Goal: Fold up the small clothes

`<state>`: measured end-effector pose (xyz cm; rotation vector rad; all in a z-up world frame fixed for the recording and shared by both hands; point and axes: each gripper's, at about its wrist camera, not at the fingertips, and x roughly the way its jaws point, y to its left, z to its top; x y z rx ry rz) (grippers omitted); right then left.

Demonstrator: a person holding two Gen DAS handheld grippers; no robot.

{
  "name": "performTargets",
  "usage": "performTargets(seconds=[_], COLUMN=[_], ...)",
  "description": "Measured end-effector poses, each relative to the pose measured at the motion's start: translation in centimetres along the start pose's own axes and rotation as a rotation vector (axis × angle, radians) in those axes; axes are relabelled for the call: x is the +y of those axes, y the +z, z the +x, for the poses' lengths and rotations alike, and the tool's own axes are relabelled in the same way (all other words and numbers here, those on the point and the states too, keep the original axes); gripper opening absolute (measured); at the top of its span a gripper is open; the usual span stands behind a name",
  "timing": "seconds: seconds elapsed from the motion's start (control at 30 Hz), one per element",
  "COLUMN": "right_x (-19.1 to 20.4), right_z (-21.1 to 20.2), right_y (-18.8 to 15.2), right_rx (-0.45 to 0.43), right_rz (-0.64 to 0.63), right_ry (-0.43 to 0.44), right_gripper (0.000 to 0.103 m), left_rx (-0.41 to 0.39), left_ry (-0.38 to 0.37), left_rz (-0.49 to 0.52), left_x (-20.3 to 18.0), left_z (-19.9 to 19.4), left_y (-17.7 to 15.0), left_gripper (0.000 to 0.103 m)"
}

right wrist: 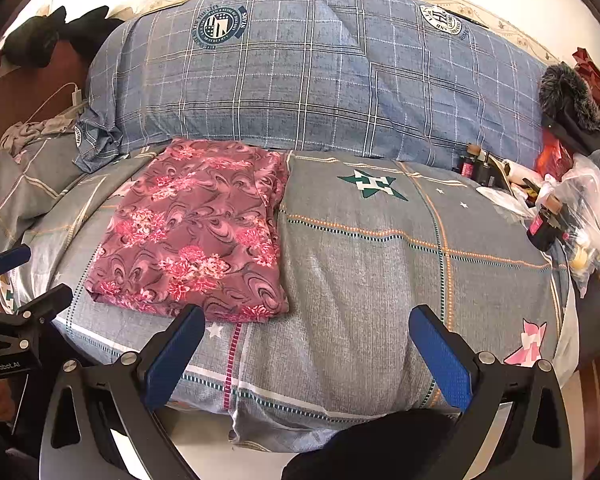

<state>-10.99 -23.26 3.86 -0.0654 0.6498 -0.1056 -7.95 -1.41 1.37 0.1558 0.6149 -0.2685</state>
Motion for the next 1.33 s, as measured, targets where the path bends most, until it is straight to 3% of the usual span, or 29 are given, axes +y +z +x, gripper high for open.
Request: performTargets(seconds=[0.33,0.57,0.9,1.07,1.23,1.33], right_x=[-0.5,-0.6,-0.7,-0.8,-1.1,-1.5], right_z=[0.0,0.0,-0.1,-0.6,-2.0,-1.9], right_y=[0.0,-0.3,0.0,0.1,0.3,0.6], right_rx=[-0.007,0.002,-0.009,-0.062,-0.186,-0.2], right_rz=[0.017,0.015,0.031,0.038,0.027,0.027], right_ry=[-0.034,-0.051,-0.044,-0.022,-0.016,-0.012], right_gripper=[0.103,0.103,0.103,0.103,0.103,0.103], left_rx=[-0.024,-0.064,-0.062,-0.055,-0.068,-0.073], left_ry=[-0.062,-0.055,-0.028,-0.016,-0.013,-0.006], left_rz=[-0.038,-0.054,-0.077,-0.084,-0.093,-0.089], left_x=[0.0,0.4,0.7,0.7,1.0,1.0], left_z=[-0.8,-1.1,-1.0,-0.8,-0.8,-0.7], left_y=[0.5,0.3,0.2,0.2,0.1,0.1], left_gripper=[0.1,0.1,0.1,0.1,0.1,0.1])
